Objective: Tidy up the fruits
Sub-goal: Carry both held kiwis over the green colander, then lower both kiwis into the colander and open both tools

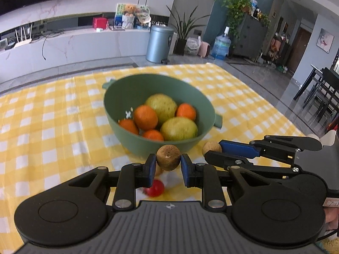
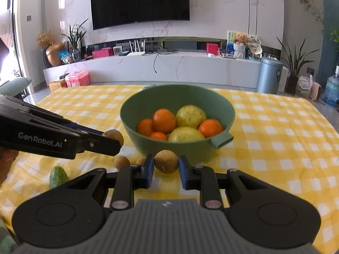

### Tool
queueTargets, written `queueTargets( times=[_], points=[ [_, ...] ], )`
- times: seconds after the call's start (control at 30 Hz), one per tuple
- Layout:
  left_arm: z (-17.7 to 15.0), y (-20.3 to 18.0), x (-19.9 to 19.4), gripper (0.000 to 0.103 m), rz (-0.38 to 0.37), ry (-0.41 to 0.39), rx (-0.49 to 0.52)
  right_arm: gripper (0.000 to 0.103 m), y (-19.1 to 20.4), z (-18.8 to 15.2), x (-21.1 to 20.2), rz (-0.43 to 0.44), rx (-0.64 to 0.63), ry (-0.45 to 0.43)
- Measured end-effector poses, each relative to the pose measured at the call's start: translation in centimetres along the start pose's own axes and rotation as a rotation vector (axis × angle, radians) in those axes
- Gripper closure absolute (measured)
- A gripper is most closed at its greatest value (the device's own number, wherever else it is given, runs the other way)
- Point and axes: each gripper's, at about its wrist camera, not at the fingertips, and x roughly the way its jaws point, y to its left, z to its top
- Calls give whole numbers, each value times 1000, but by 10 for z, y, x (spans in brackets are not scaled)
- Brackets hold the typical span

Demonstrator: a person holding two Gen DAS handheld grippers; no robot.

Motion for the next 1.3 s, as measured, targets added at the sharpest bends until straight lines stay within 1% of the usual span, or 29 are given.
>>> queueTargets(
  times=[0.17,0.33,0.53,0.63,0.9,1.17,1.3],
  points=[
    [15,-2,-1,75,1,-40,-4,82,-3,17,-3,3,-9,-40],
    [29,-5,0,75,26,-72,3,82,-8,36,-1,-2,-25,-73],
    [43,-3,12,75,68,-74,-10,82,-12,53,10,-14,-55,-82],
    [47,-2,20,75,79,-69,-6,82,-14,59,17,-11,-57,-66],
    [44,4,39,75,106,-29,4,82,-21,64,43,0,-69,20],
    [39,15,51,75,89,21,-31,82,-27,68,70,20,-51,128],
    [37,18,56,75,74,42,-39,82,-25,70,77,24,-62,156]
  ],
)
